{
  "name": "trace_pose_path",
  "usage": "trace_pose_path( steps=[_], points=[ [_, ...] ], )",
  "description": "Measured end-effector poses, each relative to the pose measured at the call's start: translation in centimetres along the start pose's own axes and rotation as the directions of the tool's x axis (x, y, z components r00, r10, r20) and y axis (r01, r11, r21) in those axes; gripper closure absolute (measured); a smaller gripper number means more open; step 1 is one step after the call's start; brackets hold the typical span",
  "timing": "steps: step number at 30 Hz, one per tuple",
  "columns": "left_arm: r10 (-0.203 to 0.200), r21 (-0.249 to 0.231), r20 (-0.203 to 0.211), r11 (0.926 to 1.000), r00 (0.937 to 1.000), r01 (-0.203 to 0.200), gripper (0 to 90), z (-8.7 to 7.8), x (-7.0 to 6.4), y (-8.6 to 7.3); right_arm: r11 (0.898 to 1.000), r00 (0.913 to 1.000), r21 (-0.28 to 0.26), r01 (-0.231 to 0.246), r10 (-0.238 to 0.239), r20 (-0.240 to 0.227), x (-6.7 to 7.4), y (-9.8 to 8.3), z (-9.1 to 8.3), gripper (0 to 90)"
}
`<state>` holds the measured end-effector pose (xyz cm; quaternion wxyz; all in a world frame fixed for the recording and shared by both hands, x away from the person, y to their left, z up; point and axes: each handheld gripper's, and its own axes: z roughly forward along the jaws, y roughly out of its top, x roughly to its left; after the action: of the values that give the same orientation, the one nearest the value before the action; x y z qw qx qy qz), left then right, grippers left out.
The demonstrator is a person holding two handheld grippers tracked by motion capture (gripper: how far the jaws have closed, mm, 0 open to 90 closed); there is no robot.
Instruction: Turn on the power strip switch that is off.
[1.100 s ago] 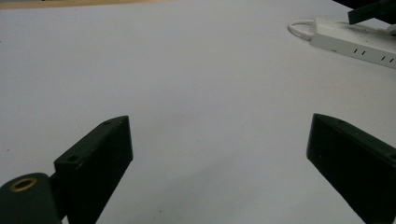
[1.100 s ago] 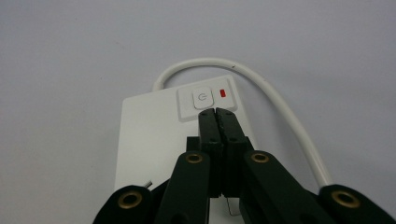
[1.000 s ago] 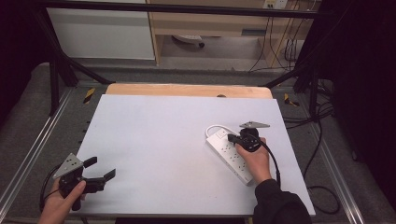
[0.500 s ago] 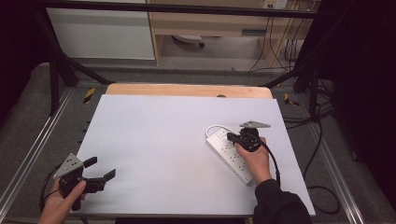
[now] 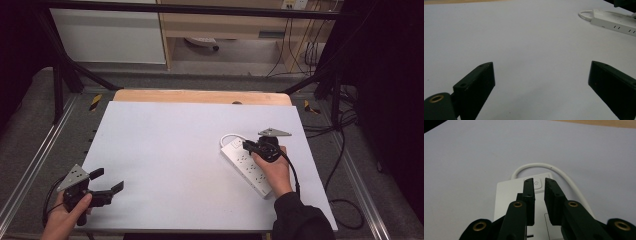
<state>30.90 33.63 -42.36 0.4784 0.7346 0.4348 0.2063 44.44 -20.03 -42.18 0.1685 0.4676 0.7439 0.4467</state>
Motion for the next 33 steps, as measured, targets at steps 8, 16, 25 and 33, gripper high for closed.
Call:
trace_pose_path(
  steps=[8,16,25,33],
  points=[
    [0.001,0.001,-0.002,1.0,1.0,-0.001,7.2,0.0,0.0,0.0,1.0,1.0,-0.016,0.004,-0.004,0.001,0.0,0.2,-0.3,69.1],
    [0.001,0.001,-0.002,1.0,1.0,-0.001,7.2,0.0,0.0,0.0,0.998,0.9998,-0.054,0.014,-0.013,0.013,-0.1,0.4,-0.7,59.8],
    [0.001,0.0,-0.002,1.0,1.0,-0.001,7.2,-0.1,0.0,0.0,0.997,0.9998,-0.071,0.014,-0.013,0.016,-0.1,0.5,-0.9,49.6],
    [0.001,-0.001,-0.002,1.0,1.0,-0.001,7.2,-0.1,0.0,0.0,0.997,0.9996,-0.08,-0.004,0.007,0.028,-0.4,0.7,-1.2,37.6]
  ],
)
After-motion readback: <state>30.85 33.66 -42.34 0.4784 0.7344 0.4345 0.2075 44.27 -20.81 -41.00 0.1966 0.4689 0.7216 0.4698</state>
